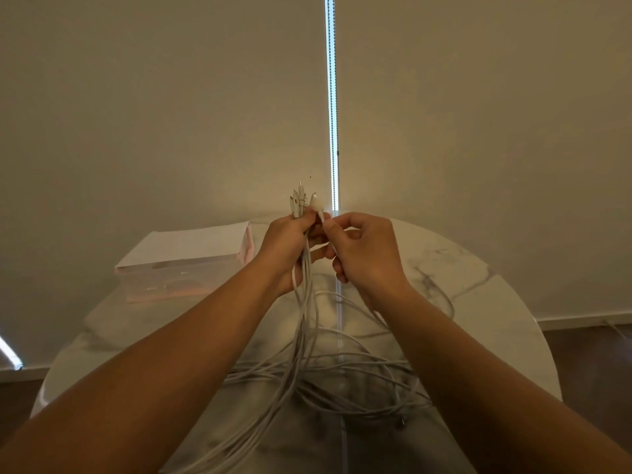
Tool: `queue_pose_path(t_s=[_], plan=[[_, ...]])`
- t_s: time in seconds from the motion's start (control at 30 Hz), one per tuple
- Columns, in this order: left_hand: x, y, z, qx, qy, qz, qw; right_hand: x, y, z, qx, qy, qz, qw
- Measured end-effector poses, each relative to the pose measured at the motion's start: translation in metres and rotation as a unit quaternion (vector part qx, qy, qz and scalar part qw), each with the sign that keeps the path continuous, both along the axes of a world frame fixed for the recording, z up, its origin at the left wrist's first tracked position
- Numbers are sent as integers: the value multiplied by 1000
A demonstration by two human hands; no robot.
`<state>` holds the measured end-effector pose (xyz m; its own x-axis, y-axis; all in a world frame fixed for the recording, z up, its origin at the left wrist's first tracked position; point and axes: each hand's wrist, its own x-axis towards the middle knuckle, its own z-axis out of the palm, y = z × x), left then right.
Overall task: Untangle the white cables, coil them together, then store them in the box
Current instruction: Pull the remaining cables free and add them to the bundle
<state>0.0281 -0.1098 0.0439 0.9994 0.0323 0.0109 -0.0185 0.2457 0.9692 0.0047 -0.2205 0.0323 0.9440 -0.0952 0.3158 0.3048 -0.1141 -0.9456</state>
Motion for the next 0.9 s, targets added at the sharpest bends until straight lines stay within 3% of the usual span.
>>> queue_pose_path(t_s=[0.17, 0.3, 0.47, 0.67, 0.8, 0.9], plan=[[-2, -1, -4, -100, 26, -74, 992, 2, 14, -13, -12, -35, -111, 993], [2, 0, -8, -101, 23, -88, 991, 1, 21, -14, -2, -42, -139, 989], [3, 2, -3, -72, 5, -30, 997, -9, 17, -25, -121, -11, -60, 991], [15, 12, 29, -79, -22, 26, 996, -21, 19, -24, -258, 7, 73, 963], [18, 9, 48, -13, -16, -6, 1000, -16, 25, -15, -134, 63, 189, 971], [23, 14, 57, -25, 20, -20, 999, -17, 29, -11, -36, 101, 238, 965]])
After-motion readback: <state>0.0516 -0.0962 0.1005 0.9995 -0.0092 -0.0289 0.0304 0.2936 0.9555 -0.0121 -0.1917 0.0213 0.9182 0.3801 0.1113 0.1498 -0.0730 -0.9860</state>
